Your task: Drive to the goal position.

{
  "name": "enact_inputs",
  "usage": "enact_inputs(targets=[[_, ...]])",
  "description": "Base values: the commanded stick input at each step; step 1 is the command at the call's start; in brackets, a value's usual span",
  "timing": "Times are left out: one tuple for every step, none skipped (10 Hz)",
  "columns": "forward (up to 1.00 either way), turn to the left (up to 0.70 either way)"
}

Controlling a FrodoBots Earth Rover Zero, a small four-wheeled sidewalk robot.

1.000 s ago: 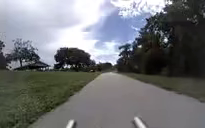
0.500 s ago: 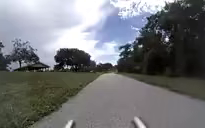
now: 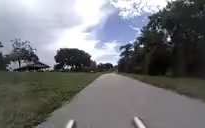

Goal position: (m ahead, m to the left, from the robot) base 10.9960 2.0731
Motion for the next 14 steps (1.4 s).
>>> enact_inputs(targets=[[0.70,0.00],[0.70,0.00],[0.70,0.00],[0.70,0.00],[0.70,0.00],[0.70,0.00],[0.70,0.00],[0.70,0.00],[0.70,0.00],[0.70,0.00],[0.70,0.00],[0.70,0.00],[0.70,0.00],[0.70,0.00]])
